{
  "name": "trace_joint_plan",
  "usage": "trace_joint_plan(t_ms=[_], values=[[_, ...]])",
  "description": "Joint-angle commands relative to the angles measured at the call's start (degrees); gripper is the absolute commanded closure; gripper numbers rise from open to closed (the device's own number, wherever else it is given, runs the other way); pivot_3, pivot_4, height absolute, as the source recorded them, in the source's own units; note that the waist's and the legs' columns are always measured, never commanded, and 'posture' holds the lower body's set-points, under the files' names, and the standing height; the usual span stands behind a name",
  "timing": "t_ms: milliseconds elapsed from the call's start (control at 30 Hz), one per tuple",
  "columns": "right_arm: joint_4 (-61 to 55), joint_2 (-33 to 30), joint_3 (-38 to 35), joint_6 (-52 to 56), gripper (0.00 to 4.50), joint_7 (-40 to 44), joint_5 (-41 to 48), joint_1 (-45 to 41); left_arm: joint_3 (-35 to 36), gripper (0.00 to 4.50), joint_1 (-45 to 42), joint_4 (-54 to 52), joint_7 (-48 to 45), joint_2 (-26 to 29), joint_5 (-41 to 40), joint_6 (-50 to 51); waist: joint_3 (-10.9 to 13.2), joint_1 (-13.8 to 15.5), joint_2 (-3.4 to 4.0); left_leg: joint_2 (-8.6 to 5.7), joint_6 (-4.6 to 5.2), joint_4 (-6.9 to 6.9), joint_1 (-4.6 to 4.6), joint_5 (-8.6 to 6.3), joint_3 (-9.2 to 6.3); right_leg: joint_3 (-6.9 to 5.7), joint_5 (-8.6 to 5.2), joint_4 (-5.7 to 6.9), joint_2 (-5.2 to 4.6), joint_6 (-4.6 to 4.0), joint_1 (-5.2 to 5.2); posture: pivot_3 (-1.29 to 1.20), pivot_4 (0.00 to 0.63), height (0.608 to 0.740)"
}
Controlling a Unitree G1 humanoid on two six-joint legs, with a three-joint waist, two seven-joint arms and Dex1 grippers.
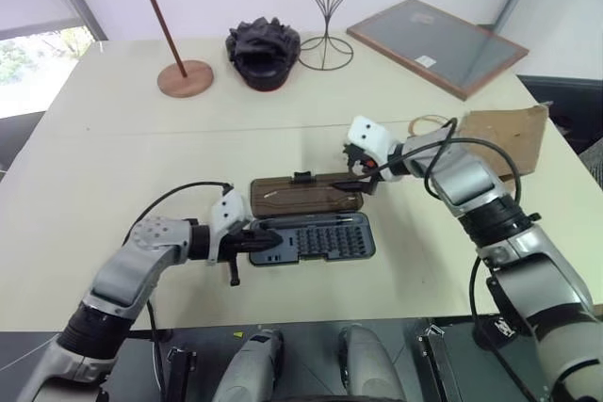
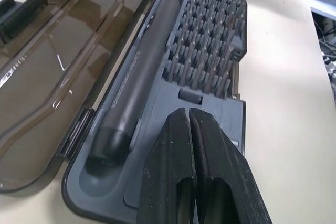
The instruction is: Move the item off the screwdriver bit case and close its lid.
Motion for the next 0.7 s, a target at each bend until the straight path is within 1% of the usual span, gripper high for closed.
trace_joint_plan(t_ms=[33, 333, 400, 433, 533, 600, 633, 700], values=[[3.8, 1.0, -0.9, -3.2, 0.0, 1.5, -1.6, -2.2, 0.3, 4.42, 0.3, -1.1, 0.2, -0.1, 0.2, -1.1, 0.0, 0.0, 0.0, -0.01, 0.0, 0.0, 0.0, 0.0, 0.0, 0.0, 0.0, 0.0, -0.01, 0.0, 0.0, 0.0, 0.15, 0.74], [10.6, 2.9, -1.6, -7.1, 0.0, 2.6, -4.1, -1.7, 0.4, 4.42, 0.9, -1.1, 0.4, -0.3, 0.6, -1.6, 0.0, -0.1, 0.0, 0.0, -0.07, 0.02, 0.01, 0.04, 0.0, 0.0, 0.02, 0.02, 0.0, -0.02, 0.0, 0.0, 0.15, 0.74], [11.2, 3.3, -1.7, -7.2, 0.55, 2.7, -4.5, -1.4, 0.4, 4.5, 1.0, -1.0, 0.5, -0.4, 0.7, -1.9, 0.0, -0.1, -0.01, 0.0, -0.07, 0.02, 0.02, 0.04, 0.0, 0.0, 0.03, 0.02, 0.0, -0.02, 0.01, 0.0, 0.15, 0.74], [11.3, 3.4, -1.8, -7.3, 0.75, 2.9, -4.6, -1.3, 0.4, 4.5, 1.1, -0.9, 0.5, -0.4, 0.7, -2.1, 0.0, -0.1, -0.01, 0.0, -0.07, 0.03, 0.04, 0.04, -0.01, 0.01, 0.03, 0.02, 0.0, -0.03, 0.03, 0.0, 0.15, 0.74], [10.7, 3.1, -1.5, -7.4, 2.28, 3.9, -5.0, -0.6, 0.2, 4.5, 1.1, -0.7, 0.6, -0.6, 1.1, -2.6, 0.0, 0.0, 0.0, 0.0, -0.08, 0.03, 0.06, 0.04, -0.01, 0.0, 0.11, 0.03, 0.01, -0.03, 0.04, 0.0, 0.15, 0.74], [9.9, 3.0, -1.3, -7.4, 3.19, 4.9, -5.2, -0.2, 0.2, 4.5, 0.9, -0.4, 0.6, -0.8, 1.3, -2.8, 0.0, 0.1, -0.01, 0.0, -0.09, 0.05, 0.06, 0.05, -0.02, 0.0, 0.17, 0.02, 0.02, -0.01, 0.06, 0.0, 0.15, 0.74], [9.6, 3.0, -1.3, -7.5, 3.83, 5.2, -5.3, -0.1, 0.2, 4.5, 0.8, -0.2, 0.6, -0.8, 1.4, -2.9, 0.0, 0.1, -0.01, 0.0, -0.09, 0.06, 0.06, 0.05, -0.02, 0.01, 0.18, 0.02, 0.02, -0.01, 0.06, 0.0, 0.15, 0.74], [8.7, 3.0, -1.2, -7.3, 4.48, 5.8, -5.8, 0.4, 0.2, 4.5, 0.5, 0.0, 0.6, -1.0, 1.6, -3.0, -0.1, 0.1, -0.12, 0.0, -0.09, 0.06, 0.06, 0.05, -0.02, 0.0, 0.18, 0.02, 0.02, -0.01, 0.06, 0.0, 0.15, 0.74]])
